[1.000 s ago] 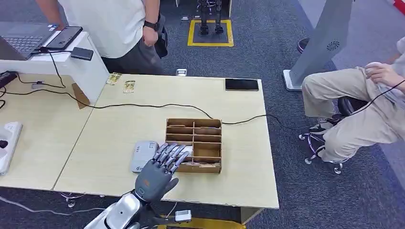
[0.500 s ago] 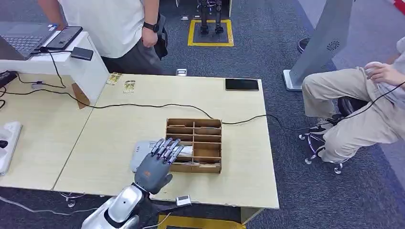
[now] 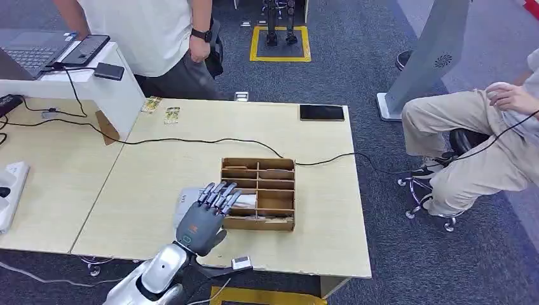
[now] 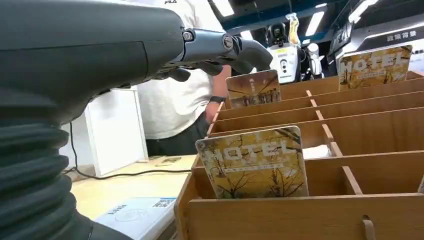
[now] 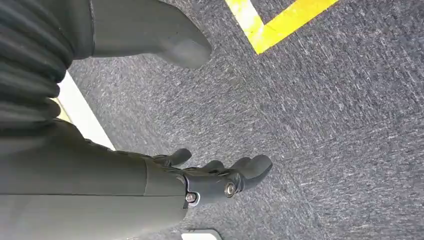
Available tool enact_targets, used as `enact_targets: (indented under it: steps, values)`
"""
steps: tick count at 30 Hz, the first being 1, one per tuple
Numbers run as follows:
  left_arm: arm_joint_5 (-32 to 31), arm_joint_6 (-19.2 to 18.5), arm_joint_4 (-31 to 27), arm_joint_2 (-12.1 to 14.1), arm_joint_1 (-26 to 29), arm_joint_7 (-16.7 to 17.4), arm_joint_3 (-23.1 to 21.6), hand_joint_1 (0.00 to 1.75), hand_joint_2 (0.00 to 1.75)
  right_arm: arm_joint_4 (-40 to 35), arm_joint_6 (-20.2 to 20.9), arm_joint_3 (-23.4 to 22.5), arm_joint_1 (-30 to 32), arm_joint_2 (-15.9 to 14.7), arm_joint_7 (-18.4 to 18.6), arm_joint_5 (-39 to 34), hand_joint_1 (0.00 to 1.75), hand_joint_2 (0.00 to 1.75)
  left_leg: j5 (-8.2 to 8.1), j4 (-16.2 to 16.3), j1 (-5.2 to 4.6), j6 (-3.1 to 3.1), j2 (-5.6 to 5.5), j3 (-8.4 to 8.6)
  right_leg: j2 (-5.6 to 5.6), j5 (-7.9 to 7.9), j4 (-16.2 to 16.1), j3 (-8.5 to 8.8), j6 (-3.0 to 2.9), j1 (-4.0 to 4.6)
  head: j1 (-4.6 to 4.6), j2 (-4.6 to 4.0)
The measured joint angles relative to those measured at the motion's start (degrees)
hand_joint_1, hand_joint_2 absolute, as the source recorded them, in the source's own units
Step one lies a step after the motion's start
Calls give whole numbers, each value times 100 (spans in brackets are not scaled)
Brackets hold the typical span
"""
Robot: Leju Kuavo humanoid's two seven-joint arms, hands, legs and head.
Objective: Pass the card to the sensor for recognition and then transmit it.
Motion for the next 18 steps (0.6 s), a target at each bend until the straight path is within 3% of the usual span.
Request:
enact_targets:
  steps: [18]
  values:
    - [251, -238, -138, 140, 8, -286, 0, 0, 175, 0, -20, -2, 0, 0, 7, 76, 0, 175, 0, 0, 0, 0, 0, 0, 0, 0, 0, 0, 0, 0, 2, 0]
